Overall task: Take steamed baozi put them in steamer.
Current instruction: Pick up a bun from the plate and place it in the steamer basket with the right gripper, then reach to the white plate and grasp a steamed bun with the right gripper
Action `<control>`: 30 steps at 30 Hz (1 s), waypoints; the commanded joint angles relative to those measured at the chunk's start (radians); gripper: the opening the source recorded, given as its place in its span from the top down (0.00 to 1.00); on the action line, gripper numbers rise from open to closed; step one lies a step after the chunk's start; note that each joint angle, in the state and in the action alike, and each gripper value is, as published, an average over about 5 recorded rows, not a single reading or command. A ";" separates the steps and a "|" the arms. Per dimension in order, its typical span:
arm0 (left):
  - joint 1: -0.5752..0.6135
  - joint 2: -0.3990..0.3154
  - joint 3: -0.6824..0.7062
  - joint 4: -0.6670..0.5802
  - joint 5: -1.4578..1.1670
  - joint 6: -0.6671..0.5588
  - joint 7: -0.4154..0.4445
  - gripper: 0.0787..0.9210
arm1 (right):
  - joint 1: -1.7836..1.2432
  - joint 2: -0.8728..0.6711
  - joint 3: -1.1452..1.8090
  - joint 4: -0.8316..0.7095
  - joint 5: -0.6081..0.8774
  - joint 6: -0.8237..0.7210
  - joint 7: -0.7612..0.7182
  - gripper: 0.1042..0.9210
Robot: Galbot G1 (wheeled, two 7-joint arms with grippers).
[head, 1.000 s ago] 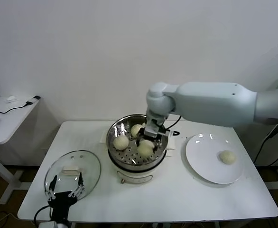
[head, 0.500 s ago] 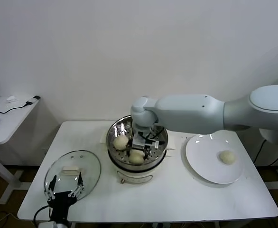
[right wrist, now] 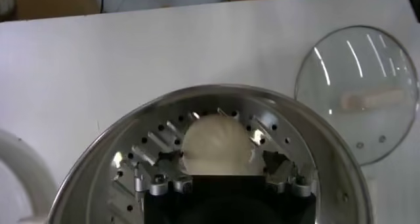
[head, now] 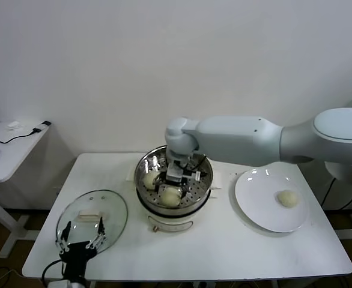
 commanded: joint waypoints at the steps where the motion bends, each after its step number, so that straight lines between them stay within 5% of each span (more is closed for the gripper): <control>1: 0.003 0.000 -0.001 -0.003 0.001 -0.002 0.000 0.12 | 0.154 -0.116 0.022 -0.028 0.219 0.065 -0.128 0.12; 6: 0.004 -0.001 -0.003 -0.007 0.001 -0.005 -0.001 0.12 | 0.235 -0.255 -0.037 -0.083 0.301 0.035 -0.177 0.12; 15: -0.001 -0.004 0.000 -0.006 0.001 -0.007 -0.001 0.12 | 0.216 -0.535 -0.180 -0.204 0.321 -0.240 -0.135 0.12; 30: -0.006 -0.008 -0.013 0.010 0.000 0.001 0.001 0.12 | -0.283 -0.654 0.190 -0.444 0.064 -0.280 -0.096 0.12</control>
